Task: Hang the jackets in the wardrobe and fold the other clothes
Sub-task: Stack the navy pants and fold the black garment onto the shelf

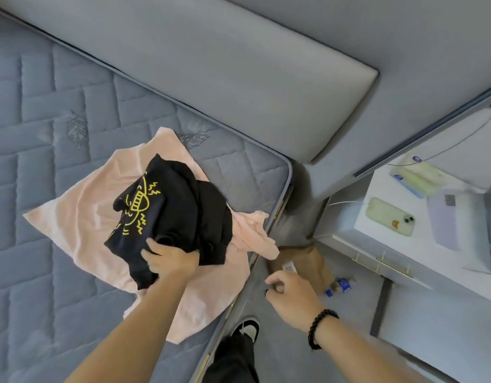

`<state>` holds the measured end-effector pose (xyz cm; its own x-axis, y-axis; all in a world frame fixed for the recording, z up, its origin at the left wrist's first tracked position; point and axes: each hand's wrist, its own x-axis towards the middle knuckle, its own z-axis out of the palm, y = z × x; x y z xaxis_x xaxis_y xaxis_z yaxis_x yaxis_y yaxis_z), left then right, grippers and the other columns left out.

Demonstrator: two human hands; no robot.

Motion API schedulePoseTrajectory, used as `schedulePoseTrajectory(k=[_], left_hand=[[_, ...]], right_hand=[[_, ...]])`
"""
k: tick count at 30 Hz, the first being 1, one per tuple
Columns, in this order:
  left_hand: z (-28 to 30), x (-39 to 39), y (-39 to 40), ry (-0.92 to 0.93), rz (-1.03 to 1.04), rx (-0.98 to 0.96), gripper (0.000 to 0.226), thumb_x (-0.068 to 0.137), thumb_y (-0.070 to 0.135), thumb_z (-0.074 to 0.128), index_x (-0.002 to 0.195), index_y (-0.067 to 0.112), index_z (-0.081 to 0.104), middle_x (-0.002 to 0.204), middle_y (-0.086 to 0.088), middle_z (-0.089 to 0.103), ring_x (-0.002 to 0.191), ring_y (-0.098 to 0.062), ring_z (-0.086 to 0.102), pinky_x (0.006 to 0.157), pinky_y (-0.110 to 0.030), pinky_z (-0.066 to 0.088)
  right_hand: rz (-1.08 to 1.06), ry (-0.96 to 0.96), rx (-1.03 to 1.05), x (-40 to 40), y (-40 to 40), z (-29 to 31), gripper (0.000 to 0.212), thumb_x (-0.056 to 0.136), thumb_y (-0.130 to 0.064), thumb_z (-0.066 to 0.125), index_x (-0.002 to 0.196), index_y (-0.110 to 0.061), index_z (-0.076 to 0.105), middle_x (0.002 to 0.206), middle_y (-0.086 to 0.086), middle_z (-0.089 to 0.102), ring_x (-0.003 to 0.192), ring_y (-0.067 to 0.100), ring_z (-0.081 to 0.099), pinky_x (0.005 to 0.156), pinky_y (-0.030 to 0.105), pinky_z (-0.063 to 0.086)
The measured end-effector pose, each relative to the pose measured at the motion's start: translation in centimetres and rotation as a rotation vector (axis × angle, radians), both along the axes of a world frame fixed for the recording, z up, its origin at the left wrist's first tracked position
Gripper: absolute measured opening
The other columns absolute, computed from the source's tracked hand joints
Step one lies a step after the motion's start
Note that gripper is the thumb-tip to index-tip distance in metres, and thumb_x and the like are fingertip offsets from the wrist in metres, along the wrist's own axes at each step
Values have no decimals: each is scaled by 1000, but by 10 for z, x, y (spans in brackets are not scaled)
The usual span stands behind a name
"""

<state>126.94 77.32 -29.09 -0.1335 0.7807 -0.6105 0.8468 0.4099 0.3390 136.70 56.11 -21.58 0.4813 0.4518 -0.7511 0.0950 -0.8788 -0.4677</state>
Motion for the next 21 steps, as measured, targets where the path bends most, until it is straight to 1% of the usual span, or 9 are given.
schedulePoseTrajectory(k=[3,4,7,9,11,13,16,19,21], left_hand=[[-23,-2,36,-81,436,-136,117,73,36,82,153,15,0,159,-12,11,142,-38,21,115,-52,25],[-31,-4,46,-111,496,-219,114,75,42,79,153,13,1,159,-12,15,141,-37,23,115,-52,25],[-50,-17,58,-143,414,-352,100,83,45,71,152,4,11,154,-14,29,137,-39,33,113,-49,30],[-57,-27,58,-148,357,-341,73,89,30,67,144,0,29,140,-13,46,127,-39,46,107,-46,40],[-54,-34,52,-179,332,-351,39,91,13,65,123,-1,48,106,-15,58,96,-36,58,86,-42,50],[-40,-32,43,-217,279,-385,12,90,6,64,92,2,53,74,-12,48,64,-24,47,57,-32,41],[-9,-20,24,-372,277,-424,20,91,6,62,77,11,50,65,-5,36,58,-17,35,50,-29,27],[37,-12,8,-549,266,-465,17,92,8,61,79,16,53,69,-2,46,61,-14,40,51,-27,28],[70,-8,0,-654,231,-502,14,92,9,60,82,17,54,75,-1,52,65,-12,44,51,-25,28]], right_hand=[[5,54,-29,-1,9,-17,11,92,-27,53,102,-32,55,118,-8,52,88,0,54,62,10,42],[9,71,-37,0,11,-22,11,92,-27,53,102,-32,55,120,-8,51,85,0,54,58,10,41],[15,97,-54,3,15,-31,10,92,-26,53,101,-32,55,122,-7,52,83,0,53,57,10,41],[-8,104,-47,6,19,-33,10,92,-27,53,100,-32,56,120,-7,54,90,4,54,65,13,41],[-44,110,-35,7,22,-30,11,91,-27,54,101,-30,57,117,-8,57,94,5,55,72,17,42],[-66,113,-25,7,25,-24,14,91,-26,53,104,-28,59,112,-8,58,94,6,55,76,20,44],[-78,120,-1,5,27,-10,18,92,-26,52,108,-26,59,109,-10,57,95,7,56,78,22,47],[-98,134,21,6,28,10,28,91,-29,53,119,-25,56,120,-8,56,88,-1,53,67,14,43],[-106,102,61,5,26,25,39,87,-30,57,126,-28,49,123,-6,56,89,1,54,72,18,47]])
